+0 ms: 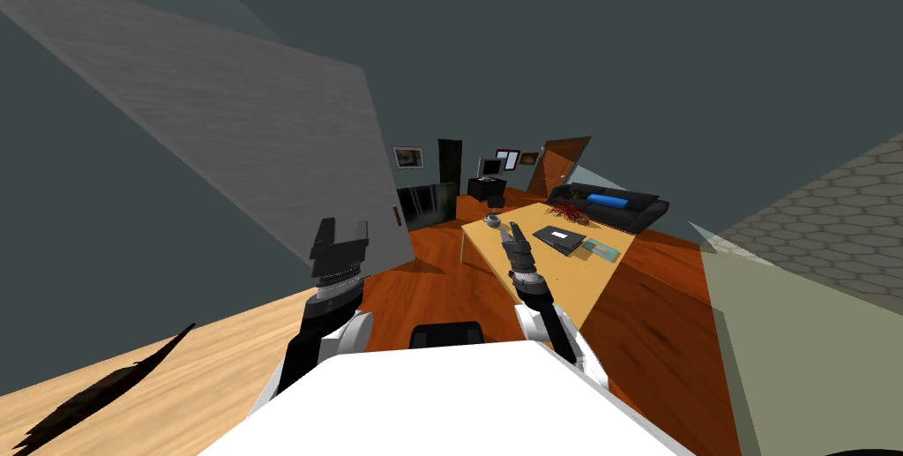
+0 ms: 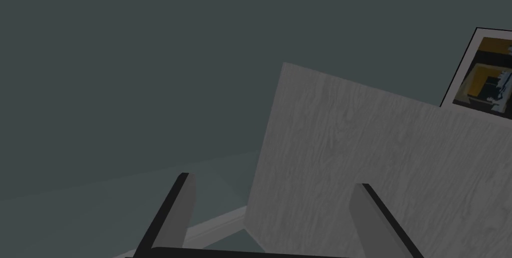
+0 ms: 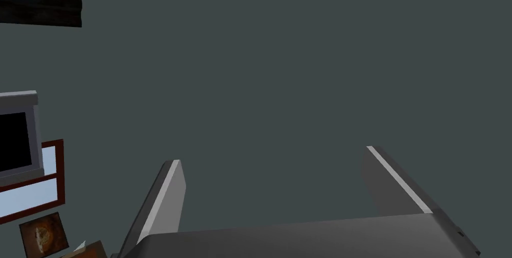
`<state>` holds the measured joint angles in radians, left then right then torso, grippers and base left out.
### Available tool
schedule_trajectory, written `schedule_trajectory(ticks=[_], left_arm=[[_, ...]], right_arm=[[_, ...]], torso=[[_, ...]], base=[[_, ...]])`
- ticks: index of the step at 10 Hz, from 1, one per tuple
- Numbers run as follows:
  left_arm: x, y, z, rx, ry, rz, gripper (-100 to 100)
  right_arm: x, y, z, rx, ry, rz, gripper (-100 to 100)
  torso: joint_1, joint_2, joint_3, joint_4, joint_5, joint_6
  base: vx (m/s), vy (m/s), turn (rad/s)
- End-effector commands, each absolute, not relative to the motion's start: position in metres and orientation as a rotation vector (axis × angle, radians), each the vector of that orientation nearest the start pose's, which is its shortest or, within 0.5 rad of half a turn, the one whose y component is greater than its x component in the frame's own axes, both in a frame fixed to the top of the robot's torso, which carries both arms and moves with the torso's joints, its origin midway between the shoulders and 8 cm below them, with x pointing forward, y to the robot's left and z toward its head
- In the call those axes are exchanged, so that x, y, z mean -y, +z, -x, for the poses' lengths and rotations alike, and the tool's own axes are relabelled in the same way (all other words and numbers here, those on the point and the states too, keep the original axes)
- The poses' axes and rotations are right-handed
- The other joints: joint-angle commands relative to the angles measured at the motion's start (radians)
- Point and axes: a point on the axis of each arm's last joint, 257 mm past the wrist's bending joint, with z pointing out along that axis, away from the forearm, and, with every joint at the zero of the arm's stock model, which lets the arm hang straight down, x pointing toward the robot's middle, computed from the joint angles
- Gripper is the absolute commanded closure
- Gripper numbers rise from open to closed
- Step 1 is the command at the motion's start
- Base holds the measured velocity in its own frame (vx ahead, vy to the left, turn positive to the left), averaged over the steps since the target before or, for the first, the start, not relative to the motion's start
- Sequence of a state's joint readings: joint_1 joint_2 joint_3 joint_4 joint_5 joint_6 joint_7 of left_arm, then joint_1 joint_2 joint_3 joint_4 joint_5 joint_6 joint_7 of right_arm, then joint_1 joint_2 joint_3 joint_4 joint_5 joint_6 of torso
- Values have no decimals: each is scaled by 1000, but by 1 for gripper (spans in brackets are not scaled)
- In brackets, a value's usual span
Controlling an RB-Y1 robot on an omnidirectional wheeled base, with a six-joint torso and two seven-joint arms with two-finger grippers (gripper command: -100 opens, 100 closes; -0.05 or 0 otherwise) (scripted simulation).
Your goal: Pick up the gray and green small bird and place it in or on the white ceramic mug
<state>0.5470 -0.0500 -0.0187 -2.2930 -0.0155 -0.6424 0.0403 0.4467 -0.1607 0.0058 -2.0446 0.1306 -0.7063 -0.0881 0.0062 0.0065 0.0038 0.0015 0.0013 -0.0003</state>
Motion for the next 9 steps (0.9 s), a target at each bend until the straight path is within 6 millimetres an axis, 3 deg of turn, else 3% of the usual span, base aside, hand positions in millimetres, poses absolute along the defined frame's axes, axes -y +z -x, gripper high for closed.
schedule_trajectory(ticks=[1, 2, 3, 4, 5, 6, 7, 8, 9], left_arm=[[-277, 41, -313, -491, -1352, 604, 0], [-277, 41, -313, -491, -1352, 604, 0], [-277, 41, -313, -491, -1352, 604, 0], [-277, 41, -313, -491, -1352, 604, 0], [-277, 41, -313, -491, -1352, 604, 0], [-277, 41, -313, -491, -1352, 604, 0], [-277, 41, -313, -491, -1352, 604, 0], [-277, 41, -313, -491, -1352, 604, 0], [-277, 41, -313, -491, -1352, 604, 0]], right_arm=[[238, -37, -359, -841, 1332, -446, -100], [229, -55, -362, -905, 1312, -415, -100], [228, -56, -362, -909, 1309, -411, -100], [220, -77, -364, -980, 1288, -378, -100], [219, -77, -364, -984, 1284, -373, -100], [211, -101, -364, -1059, 1263, -338, -100], [210, -102, -364, -1065, 1259, -331, -100], [203, -124, -362, -1138, 1239, -292, -100], [202, -129, -363, -1152, 1231, -287, -100]], torso=[[0, 0, 0, 0, 0, 0], [-1, -1, -1, 0, 0, 1], [1, -1, 0, 0, 0, 0], [-1, -1, 0, 0, 0, 1], [-1, 1, 0, 0, 0, 0], [-2, 0, 0, 0, 0, 1], [-1, 0, 0, 0, 0, 0], [0, -1, 0, 0, 0, 1], [1, 0, 0, 0, 0, 0]], base=[[-59, 89, 65], [-85, 124, 171], [-78, 93, 84], [-103, 95, 184], [-91, 78, 89], [-88, 95, 185], [-66, 111, 99], [-84, 137, 187], [-72, 106, 83]])
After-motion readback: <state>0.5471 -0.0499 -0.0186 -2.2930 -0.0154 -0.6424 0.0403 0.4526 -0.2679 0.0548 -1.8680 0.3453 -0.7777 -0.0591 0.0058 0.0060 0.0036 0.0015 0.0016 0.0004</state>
